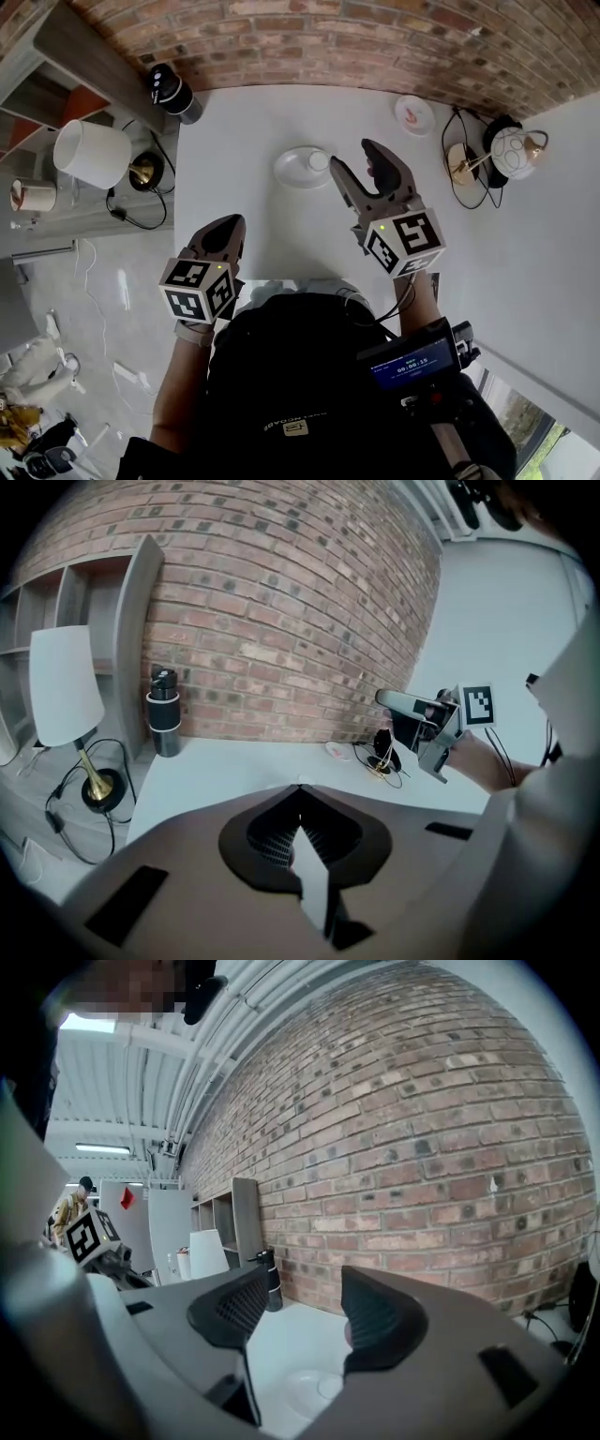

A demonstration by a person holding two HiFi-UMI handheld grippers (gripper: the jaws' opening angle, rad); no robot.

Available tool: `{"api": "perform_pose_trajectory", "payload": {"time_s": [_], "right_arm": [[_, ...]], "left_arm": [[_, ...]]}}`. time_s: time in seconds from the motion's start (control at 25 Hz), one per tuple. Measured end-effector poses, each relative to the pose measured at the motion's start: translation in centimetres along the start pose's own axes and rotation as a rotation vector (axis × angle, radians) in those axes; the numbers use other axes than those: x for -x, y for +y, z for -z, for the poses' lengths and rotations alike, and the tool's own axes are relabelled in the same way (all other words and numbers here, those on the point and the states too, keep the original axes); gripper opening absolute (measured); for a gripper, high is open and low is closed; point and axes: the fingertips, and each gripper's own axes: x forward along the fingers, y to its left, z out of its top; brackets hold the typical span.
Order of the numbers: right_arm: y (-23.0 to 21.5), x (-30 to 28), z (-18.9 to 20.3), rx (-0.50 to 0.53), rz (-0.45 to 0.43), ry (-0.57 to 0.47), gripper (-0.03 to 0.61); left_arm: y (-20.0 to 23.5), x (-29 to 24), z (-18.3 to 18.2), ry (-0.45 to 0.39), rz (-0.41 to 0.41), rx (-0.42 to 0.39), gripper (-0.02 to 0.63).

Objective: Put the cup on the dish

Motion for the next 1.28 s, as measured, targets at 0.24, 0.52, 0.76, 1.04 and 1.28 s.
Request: {"api": "perform_pose_trajectory", "payload": {"time_s": [0.24,0.52,0.76,1.04,1.28], "right_arm": [[1.1,2.2,-2.6,-0.001,0.01,-0.05,0.244],[0.9,4.5,-2.6,-0.012,0.04,-0.06,0.227],[0.8,5.6,-2.0,-0.089,0.045,-0.061,0.225],[0.8,5.8,-1.4,-0.109,0.043,-0.052,0.225],[0.6,5.5,-0.9,-0.12,0.039,-0.046,0.225]], "left_arm": [[-1.7,-1.1,-1.9,-0.019,0.074,-0.048,0.005],[-3.4,-2.0,-2.3,-0.019,0.119,-0.08,0.005],[-3.9,-2.4,-2.2,-0.012,0.136,-0.068,0.005],[-4.3,-2.5,-2.0,-0.009,0.138,-0.066,0.005],[-4.1,-2.8,-2.2,-0.017,0.129,-0.061,0.005]]}}
